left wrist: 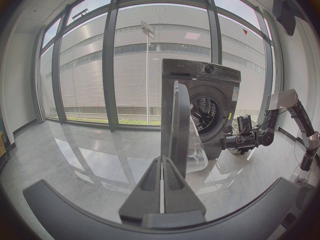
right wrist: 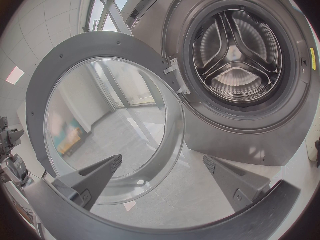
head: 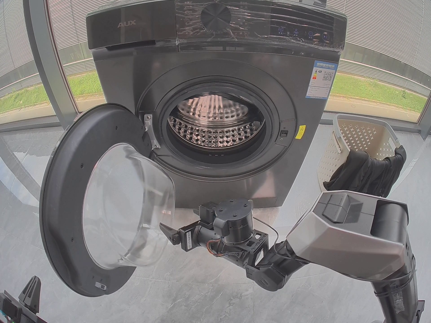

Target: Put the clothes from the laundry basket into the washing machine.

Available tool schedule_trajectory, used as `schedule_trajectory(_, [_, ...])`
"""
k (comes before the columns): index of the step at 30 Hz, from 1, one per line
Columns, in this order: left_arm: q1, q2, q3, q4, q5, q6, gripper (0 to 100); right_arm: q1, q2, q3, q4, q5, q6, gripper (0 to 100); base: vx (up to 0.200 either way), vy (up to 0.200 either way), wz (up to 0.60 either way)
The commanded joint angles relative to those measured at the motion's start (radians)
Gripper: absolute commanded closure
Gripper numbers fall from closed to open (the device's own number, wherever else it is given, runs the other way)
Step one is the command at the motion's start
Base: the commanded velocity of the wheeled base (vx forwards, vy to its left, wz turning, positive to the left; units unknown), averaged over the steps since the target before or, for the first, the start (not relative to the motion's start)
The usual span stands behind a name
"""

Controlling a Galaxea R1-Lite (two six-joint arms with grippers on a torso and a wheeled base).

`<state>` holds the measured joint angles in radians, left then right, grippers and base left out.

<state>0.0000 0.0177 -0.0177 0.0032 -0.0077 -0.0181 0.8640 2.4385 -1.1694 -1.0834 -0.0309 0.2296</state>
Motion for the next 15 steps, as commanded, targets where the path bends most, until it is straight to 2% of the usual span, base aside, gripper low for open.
schedule_trajectory(1, [0.0,-0.016,0.016,0.0,0.0,0.0,100,0.016,0.066,-0.072,-0.003,-0.015,-0.001,0,0.0,0.0,0.0])
schedule_trajectory(5, [0.0,-0.016,0.016,0.0,0.0,-0.002,100,0.029,0.077,-0.099,-0.016,-0.018,0.001,0,0.0,0.0,0.0])
schedule_trajectory(9, [0.0,-0.016,0.016,0.0,0.0,-0.002,100,0.012,0.03,-0.059,-0.038,-0.035,0.001,0,0.0,0.0,0.0])
schedule_trajectory(12, [0.0,-0.016,0.016,0.0,0.0,-0.002,100,-0.007,-0.084,0.022,-0.027,-0.052,-0.001,0,0.0,0.0,0.0])
schedule_trajectory(13, [0.0,-0.016,0.016,0.001,0.0,-0.002,100,-0.033,-0.177,0.106,-0.02,-0.057,-0.003,0,0.0,0.0,0.0])
schedule_trajectory(15, [0.0,-0.016,0.016,0.0,0.0,-0.002,100,-0.06,-0.271,0.191,-0.026,-0.063,-0.018,0,0.0,0.0,0.0])
